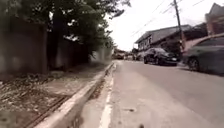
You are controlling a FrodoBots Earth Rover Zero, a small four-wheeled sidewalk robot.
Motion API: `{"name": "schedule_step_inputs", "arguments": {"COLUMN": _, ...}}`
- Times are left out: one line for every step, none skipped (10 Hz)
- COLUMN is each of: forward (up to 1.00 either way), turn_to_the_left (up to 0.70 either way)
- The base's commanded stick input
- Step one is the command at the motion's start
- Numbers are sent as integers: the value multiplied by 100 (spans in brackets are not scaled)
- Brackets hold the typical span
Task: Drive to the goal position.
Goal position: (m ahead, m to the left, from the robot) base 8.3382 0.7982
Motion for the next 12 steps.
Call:
{"name": "schedule_step_inputs", "arguments": {"forward": 70, "turn_to_the_left": -15}}
{"name": "schedule_step_inputs", "arguments": {"forward": 70, "turn_to_the_left": -23}}
{"name": "schedule_step_inputs", "arguments": {"forward": 70, "turn_to_the_left": -26}}
{"name": "schedule_step_inputs", "arguments": {"forward": 70, "turn_to_the_left": -30}}
{"name": "schedule_step_inputs", "arguments": {"forward": 70, "turn_to_the_left": -25}}
{"name": "schedule_step_inputs", "arguments": {"forward": 70, "turn_to_the_left": -4}}
{"name": "schedule_step_inputs", "arguments": {"forward": 70, "turn_to_the_left": 0}}
{"name": "schedule_step_inputs", "arguments": {"forward": 70, "turn_to_the_left": 0}}
{"name": "schedule_step_inputs", "arguments": {"forward": 70, "turn_to_the_left": 0}}
{"name": "schedule_step_inputs", "arguments": {"forward": 70, "turn_to_the_left": 0}}
{"name": "schedule_step_inputs", "arguments": {"forward": 70, "turn_to_the_left": 0}}
{"name": "schedule_step_inputs", "arguments": {"forward": 70, "turn_to_the_left": 0}}
